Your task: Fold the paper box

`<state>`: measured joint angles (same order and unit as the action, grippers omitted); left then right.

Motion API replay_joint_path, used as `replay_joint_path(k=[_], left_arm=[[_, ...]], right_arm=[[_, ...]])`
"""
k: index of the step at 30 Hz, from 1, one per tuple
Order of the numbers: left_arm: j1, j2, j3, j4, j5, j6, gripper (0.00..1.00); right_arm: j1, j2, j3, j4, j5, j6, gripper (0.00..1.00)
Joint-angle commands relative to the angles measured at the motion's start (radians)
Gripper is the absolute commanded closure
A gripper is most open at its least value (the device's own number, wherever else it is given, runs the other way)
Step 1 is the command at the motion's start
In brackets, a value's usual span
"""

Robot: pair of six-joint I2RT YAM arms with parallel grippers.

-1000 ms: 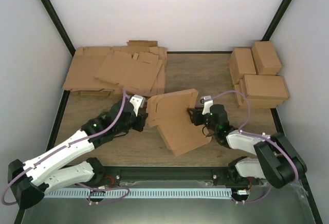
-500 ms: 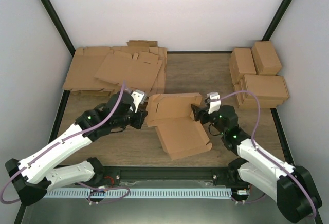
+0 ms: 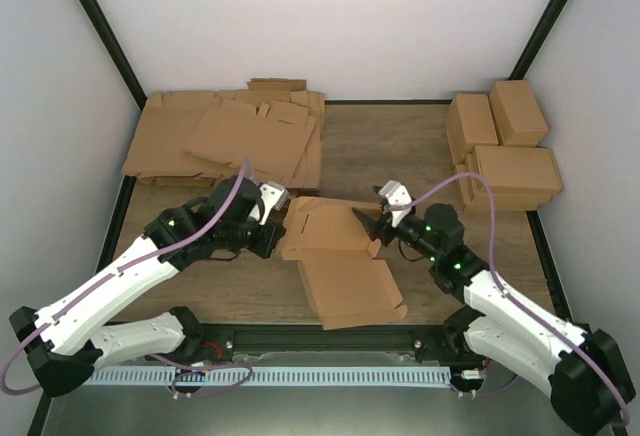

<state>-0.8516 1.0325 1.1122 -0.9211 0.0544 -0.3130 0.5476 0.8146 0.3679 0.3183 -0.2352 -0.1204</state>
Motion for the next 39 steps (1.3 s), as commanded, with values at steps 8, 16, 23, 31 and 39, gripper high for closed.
replay_joint_path(k=[8,16,23,31,39], left_arm=[[-0.003,0.013,0.037,-0.044,0.030,0.036,0.96],[-0.003,0.012,0.041,-0.053,0.027,0.043,0.96],[-0.004,0.021,0.035,-0.051,0.022,0.043,0.95],[-0.004,0.032,0.033,-0.044,0.021,0.049,0.95],[-0.004,0.035,0.040,-0.036,0.023,0.048,0.95]], right_arm=[[0.251,0.204,0.207,-0.068,0.190,-0.330,0.36],[0.296,0.226,0.220,-0.048,0.235,-0.367,0.65],[0.298,0.176,0.197,-0.043,0.223,-0.361,0.62],[0.298,0.161,0.188,-0.046,0.227,-0.368,0.78],[0.297,0.179,0.192,-0.041,0.240,-0.366,0.92]])
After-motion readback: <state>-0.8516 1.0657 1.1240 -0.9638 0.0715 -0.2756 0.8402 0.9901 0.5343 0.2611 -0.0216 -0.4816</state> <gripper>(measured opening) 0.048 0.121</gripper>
